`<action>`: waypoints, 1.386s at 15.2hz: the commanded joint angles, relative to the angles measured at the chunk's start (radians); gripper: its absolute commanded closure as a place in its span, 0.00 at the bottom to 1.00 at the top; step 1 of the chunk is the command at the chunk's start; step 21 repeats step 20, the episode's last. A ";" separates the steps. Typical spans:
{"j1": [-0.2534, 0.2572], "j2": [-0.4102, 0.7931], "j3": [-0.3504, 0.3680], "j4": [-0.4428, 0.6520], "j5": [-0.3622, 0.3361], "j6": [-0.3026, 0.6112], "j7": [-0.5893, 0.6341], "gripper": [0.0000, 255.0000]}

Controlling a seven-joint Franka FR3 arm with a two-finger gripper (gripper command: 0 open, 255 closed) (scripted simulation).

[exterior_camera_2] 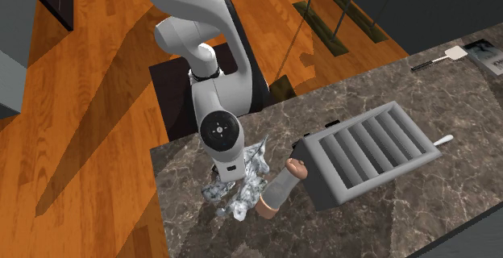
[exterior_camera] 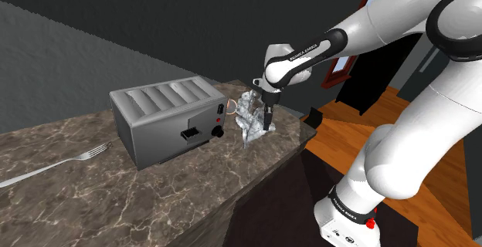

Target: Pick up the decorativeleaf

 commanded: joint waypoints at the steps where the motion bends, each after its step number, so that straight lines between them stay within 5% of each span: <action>1: 0.000 0.001 0.000 0.000 0.000 0.001 0.000 1.00; 21: -0.005 -0.141 0.013 0.089 -0.032 -0.226 0.030 1.00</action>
